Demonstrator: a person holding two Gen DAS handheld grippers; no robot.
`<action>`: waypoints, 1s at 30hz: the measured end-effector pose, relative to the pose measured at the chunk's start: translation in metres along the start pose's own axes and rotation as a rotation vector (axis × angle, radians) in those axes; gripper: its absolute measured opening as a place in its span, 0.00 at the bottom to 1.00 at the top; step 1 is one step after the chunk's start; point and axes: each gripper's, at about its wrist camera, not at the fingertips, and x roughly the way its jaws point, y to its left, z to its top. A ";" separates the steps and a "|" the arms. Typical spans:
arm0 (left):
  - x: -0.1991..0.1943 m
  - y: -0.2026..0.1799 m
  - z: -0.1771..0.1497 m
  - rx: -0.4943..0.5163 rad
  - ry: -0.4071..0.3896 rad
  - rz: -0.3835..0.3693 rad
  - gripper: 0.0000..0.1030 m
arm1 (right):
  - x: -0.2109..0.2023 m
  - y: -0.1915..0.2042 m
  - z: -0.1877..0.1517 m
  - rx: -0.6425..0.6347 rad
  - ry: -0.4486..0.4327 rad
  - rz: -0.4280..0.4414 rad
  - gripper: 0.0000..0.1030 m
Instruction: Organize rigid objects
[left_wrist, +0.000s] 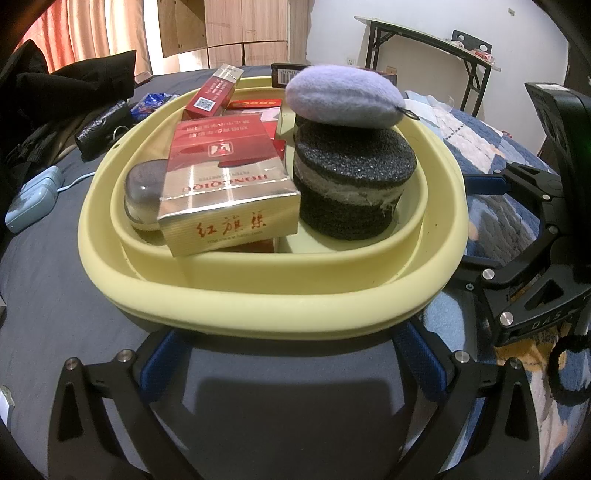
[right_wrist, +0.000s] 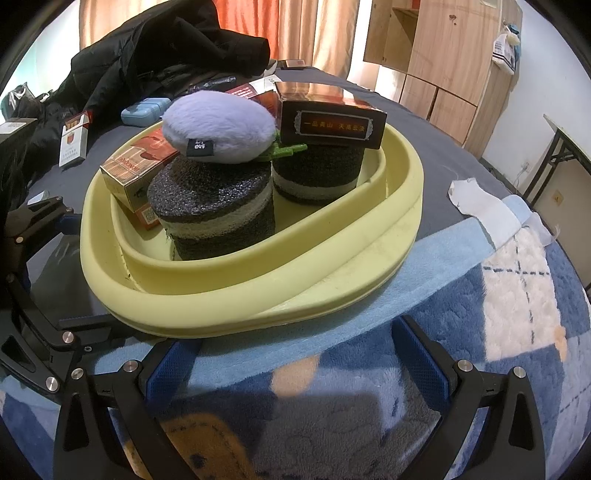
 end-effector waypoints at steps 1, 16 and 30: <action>0.000 0.000 0.000 0.000 0.000 0.000 1.00 | 0.000 0.000 0.000 0.000 0.001 0.001 1.00; 0.000 0.002 -0.003 0.002 0.000 0.003 1.00 | -0.002 -0.002 -0.001 0.001 0.001 0.002 1.00; -0.005 0.005 -0.007 -0.007 -0.002 -0.009 1.00 | -0.001 -0.005 0.002 -0.002 0.001 0.001 1.00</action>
